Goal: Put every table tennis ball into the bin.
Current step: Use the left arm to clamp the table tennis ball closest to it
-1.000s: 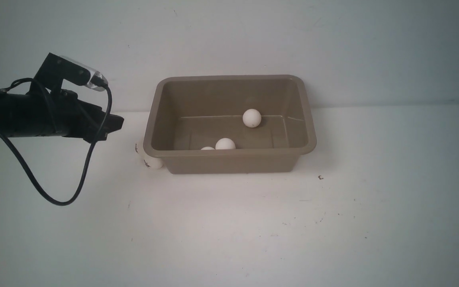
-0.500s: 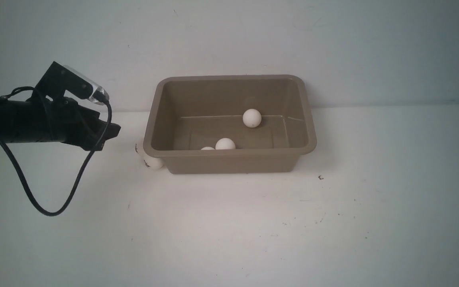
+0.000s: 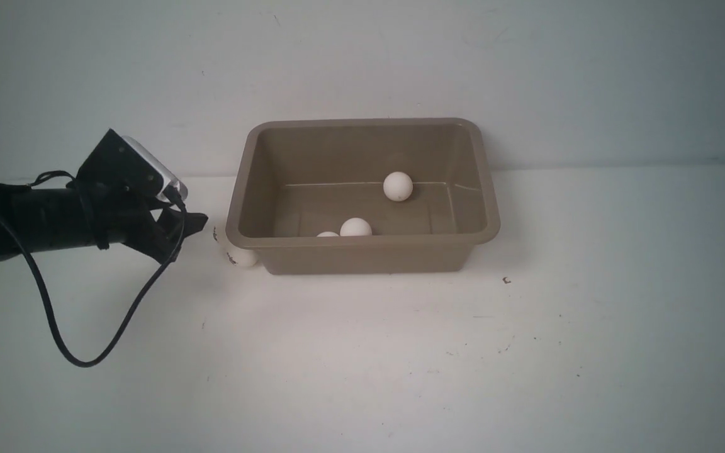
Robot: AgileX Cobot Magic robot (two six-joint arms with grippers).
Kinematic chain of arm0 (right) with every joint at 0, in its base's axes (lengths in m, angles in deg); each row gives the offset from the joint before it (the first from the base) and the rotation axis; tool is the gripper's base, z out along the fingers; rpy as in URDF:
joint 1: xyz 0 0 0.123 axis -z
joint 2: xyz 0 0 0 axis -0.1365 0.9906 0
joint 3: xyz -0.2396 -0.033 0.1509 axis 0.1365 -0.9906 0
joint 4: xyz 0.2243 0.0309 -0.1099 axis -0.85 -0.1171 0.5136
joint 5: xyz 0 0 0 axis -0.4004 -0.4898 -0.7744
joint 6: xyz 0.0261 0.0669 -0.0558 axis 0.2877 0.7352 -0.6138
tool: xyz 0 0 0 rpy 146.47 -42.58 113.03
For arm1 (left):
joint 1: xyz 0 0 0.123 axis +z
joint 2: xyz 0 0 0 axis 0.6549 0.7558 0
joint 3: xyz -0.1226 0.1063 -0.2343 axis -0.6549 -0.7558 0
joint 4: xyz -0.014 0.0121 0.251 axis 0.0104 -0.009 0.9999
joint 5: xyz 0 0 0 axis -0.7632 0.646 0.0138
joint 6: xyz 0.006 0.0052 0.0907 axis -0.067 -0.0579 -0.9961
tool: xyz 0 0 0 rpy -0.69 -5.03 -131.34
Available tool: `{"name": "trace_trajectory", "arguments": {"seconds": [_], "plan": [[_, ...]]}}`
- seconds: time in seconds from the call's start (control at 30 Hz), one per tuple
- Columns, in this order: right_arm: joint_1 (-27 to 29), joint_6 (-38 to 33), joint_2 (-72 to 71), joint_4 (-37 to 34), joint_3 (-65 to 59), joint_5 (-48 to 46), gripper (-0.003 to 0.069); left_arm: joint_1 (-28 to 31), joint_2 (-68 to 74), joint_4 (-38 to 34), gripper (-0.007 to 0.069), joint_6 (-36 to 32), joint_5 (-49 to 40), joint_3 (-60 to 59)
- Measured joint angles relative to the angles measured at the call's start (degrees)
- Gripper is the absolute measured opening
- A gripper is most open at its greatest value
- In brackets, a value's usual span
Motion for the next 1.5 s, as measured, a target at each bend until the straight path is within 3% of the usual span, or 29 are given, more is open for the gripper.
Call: {"name": "trace_trajectory", "arguments": {"seconds": [0.33, 1.5], "plan": [[0.0, 0.0, 0.0, 0.0, 0.0, 0.0, 0.0517, 0.0, 4.5, -1.1, 0.0417, -2.9, -5.3, 0.1], [0.0, 0.0, 0.0, -0.1, 0.0, 0.0, 0.0495, -2.3, 9.6, -1.3, 0.0417, -5.7, -6.3, 5.3]]}}
